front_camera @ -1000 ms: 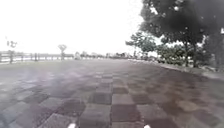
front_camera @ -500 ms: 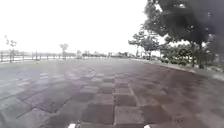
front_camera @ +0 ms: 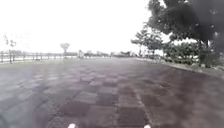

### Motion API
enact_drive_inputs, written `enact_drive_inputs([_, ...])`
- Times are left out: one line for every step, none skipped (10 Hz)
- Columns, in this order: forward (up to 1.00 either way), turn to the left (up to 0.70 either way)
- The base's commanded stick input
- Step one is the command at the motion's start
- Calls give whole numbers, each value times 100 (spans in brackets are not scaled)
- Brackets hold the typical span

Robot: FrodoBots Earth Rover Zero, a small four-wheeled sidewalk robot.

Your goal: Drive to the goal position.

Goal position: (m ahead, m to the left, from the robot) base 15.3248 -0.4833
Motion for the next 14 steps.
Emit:
enact_drive_inputs([85,1])
enact_drive_inputs([85,1])
enact_drive_inputs([85,1])
enact_drive_inputs([85,1])
enact_drive_inputs([85,-4])
enact_drive_inputs([85,-21])
enact_drive_inputs([85,-33])
enact_drive_inputs([85,-33])
enact_drive_inputs([85,-33])
enact_drive_inputs([85,-27])
enact_drive_inputs([85,-12])
enact_drive_inputs([85,1])
enact_drive_inputs([85,1])
enact_drive_inputs([85,1])
